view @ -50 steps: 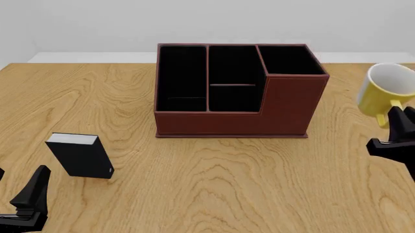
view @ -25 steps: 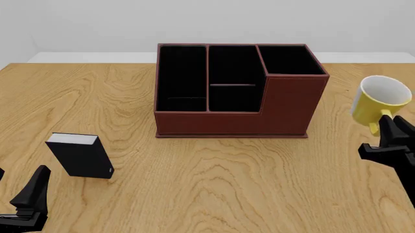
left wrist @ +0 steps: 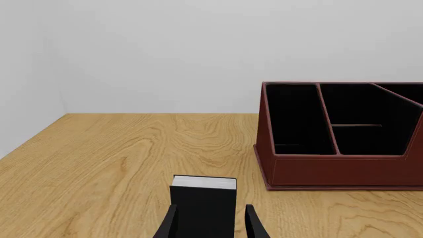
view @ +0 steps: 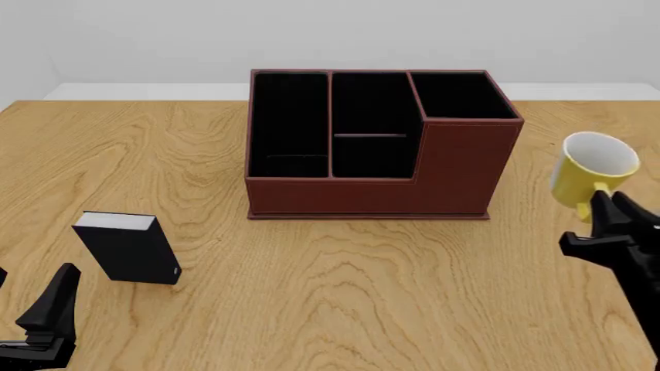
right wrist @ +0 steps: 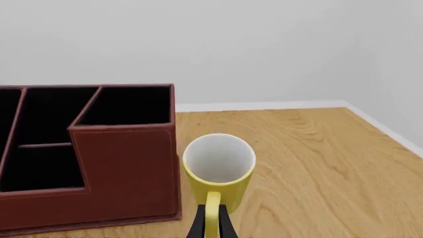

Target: Pick up the yellow and white mug and place it to the right of the caddy.

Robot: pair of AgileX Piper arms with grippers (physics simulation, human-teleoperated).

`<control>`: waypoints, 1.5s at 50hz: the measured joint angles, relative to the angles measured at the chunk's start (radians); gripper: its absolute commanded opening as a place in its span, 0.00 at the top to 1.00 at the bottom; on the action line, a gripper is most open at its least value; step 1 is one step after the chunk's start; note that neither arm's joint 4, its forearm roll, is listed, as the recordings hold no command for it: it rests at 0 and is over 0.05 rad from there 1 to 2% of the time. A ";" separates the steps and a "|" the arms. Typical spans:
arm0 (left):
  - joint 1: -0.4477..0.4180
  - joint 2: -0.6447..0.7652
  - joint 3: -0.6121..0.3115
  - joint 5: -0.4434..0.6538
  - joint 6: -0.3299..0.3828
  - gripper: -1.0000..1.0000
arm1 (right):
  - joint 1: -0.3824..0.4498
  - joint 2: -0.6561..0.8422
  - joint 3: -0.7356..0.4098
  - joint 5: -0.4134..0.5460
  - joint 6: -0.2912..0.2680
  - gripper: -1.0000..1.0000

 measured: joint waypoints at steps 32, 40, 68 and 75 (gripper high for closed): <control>0.000 0.000 0.000 0.000 0.000 0.00 | 0.004 0.218 -0.020 -0.166 0.018 1.00; 0.000 0.000 0.000 0.000 0.000 0.00 | 0.008 0.273 -0.026 -0.207 0.023 1.00; 0.000 0.000 0.000 0.000 0.000 0.00 | 0.013 0.400 -0.051 -0.291 0.031 1.00; 0.000 0.000 0.000 0.000 0.000 0.00 | 0.016 0.415 -0.056 -0.298 0.032 1.00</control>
